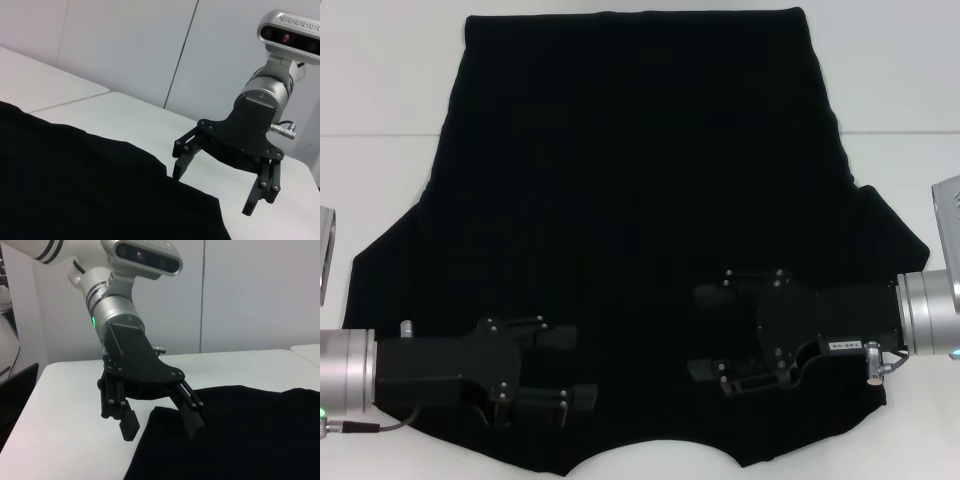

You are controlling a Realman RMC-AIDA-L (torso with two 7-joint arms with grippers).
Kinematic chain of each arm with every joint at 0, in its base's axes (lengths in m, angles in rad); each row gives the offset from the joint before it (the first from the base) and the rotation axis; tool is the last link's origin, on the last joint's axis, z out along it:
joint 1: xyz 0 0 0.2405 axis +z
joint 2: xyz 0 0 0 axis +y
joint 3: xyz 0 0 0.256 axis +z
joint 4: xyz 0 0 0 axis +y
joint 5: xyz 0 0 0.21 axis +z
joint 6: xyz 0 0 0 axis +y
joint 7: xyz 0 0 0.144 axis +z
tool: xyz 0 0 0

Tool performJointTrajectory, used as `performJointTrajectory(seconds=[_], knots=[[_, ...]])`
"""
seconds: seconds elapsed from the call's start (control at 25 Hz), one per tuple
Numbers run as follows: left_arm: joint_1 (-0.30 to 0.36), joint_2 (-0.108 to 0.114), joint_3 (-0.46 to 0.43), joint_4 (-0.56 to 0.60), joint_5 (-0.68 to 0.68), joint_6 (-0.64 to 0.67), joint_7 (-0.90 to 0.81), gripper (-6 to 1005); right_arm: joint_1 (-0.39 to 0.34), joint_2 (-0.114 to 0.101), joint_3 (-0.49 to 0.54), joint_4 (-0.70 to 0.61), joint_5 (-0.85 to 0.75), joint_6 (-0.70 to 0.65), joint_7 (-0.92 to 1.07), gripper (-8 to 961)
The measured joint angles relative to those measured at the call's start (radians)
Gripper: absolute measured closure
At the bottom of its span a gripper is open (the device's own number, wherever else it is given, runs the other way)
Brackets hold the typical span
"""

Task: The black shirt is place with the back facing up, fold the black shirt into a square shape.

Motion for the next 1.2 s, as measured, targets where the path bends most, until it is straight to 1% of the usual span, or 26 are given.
performJointTrajectory(seconds=[0.56,0.68,0.76,0.84,0.92,1.04,1.2], knots=[[0.005,0.0,-0.002,-0.002,0.0,0.007,-0.007,158,-0.002,0.0,0.0,0.009,0.0,-0.01,0.004,70],[0.006,-0.002,-0.022,-0.003,-0.006,0.001,-0.032,158,-0.004,0.0,0.001,0.01,0.002,-0.01,0.028,69],[0.006,-0.003,-0.08,-0.002,-0.028,-0.019,-0.117,157,-0.004,0.0,0.003,0.01,0.012,-0.01,0.067,69],[0.003,-0.002,-0.115,0.003,-0.04,-0.027,-0.179,157,-0.005,0.0,0.005,0.007,0.024,-0.01,0.11,69],[-0.001,0.006,-0.14,0.008,-0.05,-0.029,-0.233,157,-0.005,0.0,0.011,0.005,0.03,-0.01,0.142,70],[-0.003,0.02,-0.149,0.034,-0.051,-0.039,-0.301,157,-0.004,0.0,0.016,0.007,0.041,-0.01,0.168,71],[0.004,0.021,-0.149,0.119,-0.039,-0.086,-0.422,158,0.003,0.001,0.016,0.013,0.054,-0.005,0.207,70]])
